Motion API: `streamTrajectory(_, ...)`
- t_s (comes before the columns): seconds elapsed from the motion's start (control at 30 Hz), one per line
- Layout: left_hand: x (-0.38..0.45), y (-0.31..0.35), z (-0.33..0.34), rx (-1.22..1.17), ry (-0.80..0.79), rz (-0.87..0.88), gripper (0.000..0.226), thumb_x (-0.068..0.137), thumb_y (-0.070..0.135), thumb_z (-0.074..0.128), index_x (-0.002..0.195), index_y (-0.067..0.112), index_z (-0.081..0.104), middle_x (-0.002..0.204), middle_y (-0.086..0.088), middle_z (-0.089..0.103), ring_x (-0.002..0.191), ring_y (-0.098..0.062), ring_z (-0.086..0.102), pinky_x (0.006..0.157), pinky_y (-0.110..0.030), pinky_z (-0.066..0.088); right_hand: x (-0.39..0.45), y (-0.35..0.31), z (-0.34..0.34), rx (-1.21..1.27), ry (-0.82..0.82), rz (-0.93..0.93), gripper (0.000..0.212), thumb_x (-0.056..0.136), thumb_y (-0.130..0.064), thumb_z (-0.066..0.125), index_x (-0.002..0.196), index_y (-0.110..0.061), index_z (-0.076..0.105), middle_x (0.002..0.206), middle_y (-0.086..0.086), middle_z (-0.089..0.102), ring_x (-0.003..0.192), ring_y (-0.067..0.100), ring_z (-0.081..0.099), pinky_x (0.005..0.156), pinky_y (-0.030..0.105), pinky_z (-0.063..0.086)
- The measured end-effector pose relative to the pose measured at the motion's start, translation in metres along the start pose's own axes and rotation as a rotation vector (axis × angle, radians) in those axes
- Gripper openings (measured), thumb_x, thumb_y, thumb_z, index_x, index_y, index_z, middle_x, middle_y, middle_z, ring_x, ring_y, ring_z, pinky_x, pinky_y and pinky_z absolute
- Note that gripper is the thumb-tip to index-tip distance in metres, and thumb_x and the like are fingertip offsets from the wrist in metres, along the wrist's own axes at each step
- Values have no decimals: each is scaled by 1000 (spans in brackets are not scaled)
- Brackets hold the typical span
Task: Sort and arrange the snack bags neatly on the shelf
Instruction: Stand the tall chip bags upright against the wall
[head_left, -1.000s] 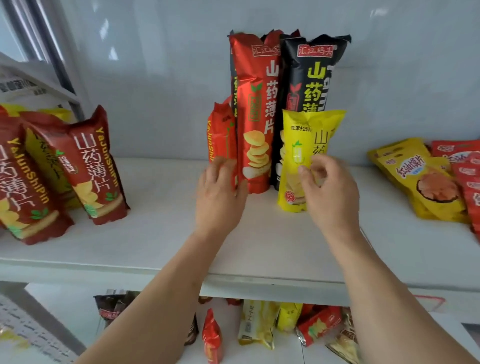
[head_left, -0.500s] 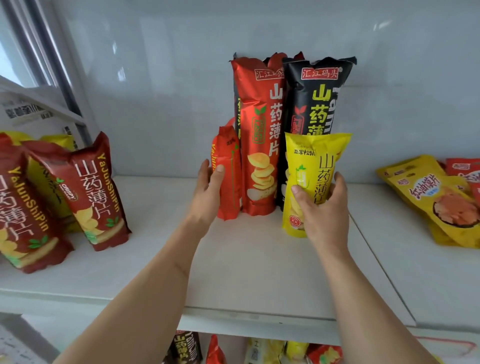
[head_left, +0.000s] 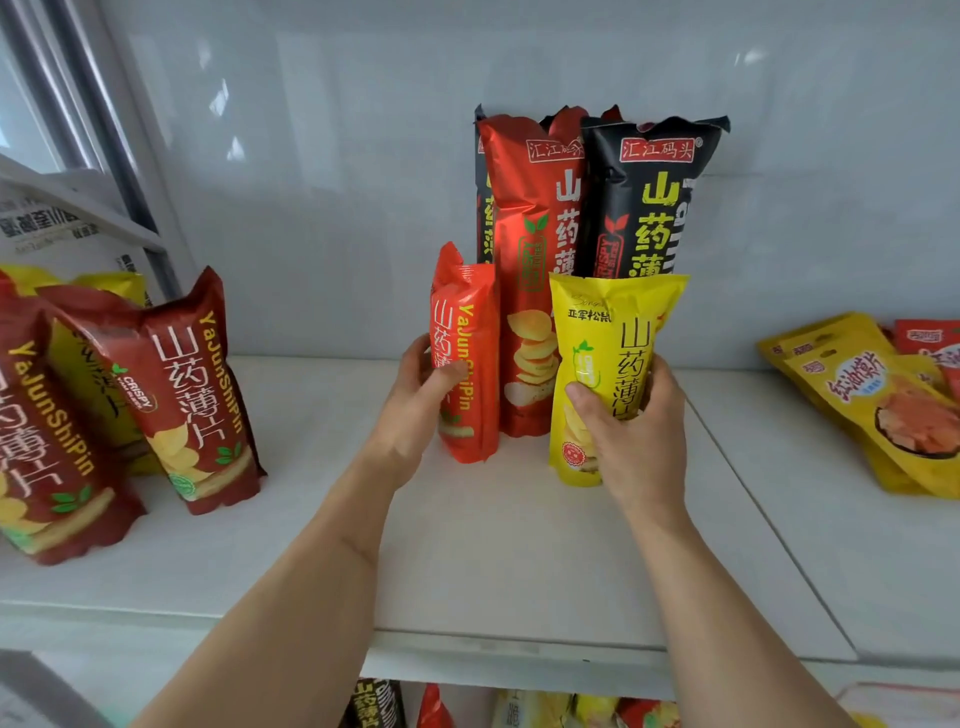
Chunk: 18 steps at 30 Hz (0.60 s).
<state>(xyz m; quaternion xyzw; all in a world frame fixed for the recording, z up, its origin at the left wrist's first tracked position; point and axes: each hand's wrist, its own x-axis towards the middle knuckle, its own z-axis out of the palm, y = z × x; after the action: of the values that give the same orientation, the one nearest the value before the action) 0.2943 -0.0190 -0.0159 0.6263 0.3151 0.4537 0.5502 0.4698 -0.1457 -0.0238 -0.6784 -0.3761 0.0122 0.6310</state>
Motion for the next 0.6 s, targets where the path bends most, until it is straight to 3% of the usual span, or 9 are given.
streamTrajectory(0.13, -4, 1, -2, 85, -22, -5, 90, 59, 54, 82, 138, 24, 49, 123, 3, 66, 104, -7, 67, 71, -14, 54, -2, 0, 3, 4, -27, -11, 82, 68, -62, 75, 137, -29, 47, 126, -4, 55, 112, 12, 58, 93, 35, 52)
streamTrajectory(0.2, -9, 4, -4, 90, -18, -24, 96, 54, 56, 86, 136, 24, 49, 122, 3, 67, 101, -6, 70, 71, -15, 55, -4, -2, 4, 15, -41, -17, 83, 66, -63, 74, 137, -29, 48, 126, -4, 56, 113, 13, 58, 92, 34, 52)
streamTrajectory(0.3, -24, 12, -12, 137, 23, -4, 82, 59, 43, 94, 127, 25, 52, 112, 7, 71, 88, 1, 72, 66, -14, 55, -9, -6, 10, 38, -84, -40, 77, 69, -60, 75, 134, -29, 50, 125, -6, 58, 112, 13, 59, 88, 29, 50)
streamTrajectory(0.37, -37, 13, -23, 128, 82, 18, 76, 60, 38, 93, 123, 23, 52, 111, 5, 71, 89, -2, 72, 68, -16, 56, -15, -12, 16, 74, -126, -55, 76, 64, -66, 72, 129, -32, 52, 122, -9, 60, 109, 9, 59, 88, 30, 51)
streamTrajectory(0.47, -63, 13, -41, 107, 214, 60, 76, 61, 37, 93, 122, 23, 50, 113, 1, 70, 98, -14, 73, 75, -31, 61, -26, -21, 31, 132, -197, -66, 75, 62, -68, 70, 126, -35, 52, 121, -10, 61, 109, 8, 60, 92, 33, 51)
streamTrajectory(0.53, -80, 12, -55, 128, 321, 82, 74, 59, 46, 94, 118, 34, 51, 112, 3, 70, 100, -18, 72, 79, -47, 62, -33, -29, 44, 174, -254, -79, 68, 63, -66, 72, 122, -39, 53, 121, -9, 62, 110, 9, 60, 93, 32, 50)
streamTrajectory(0.6, -96, 12, -69, 158, 421, 112, 75, 53, 57, 87, 117, 40, 52, 114, 5, 70, 103, -17, 71, 82, -49, 61, -42, -39, 57, 209, -315, -93, 54, 66, -61, 76, 111, -45, 52, 117, -10, 63, 107, 8, 60, 89, 26, 51)
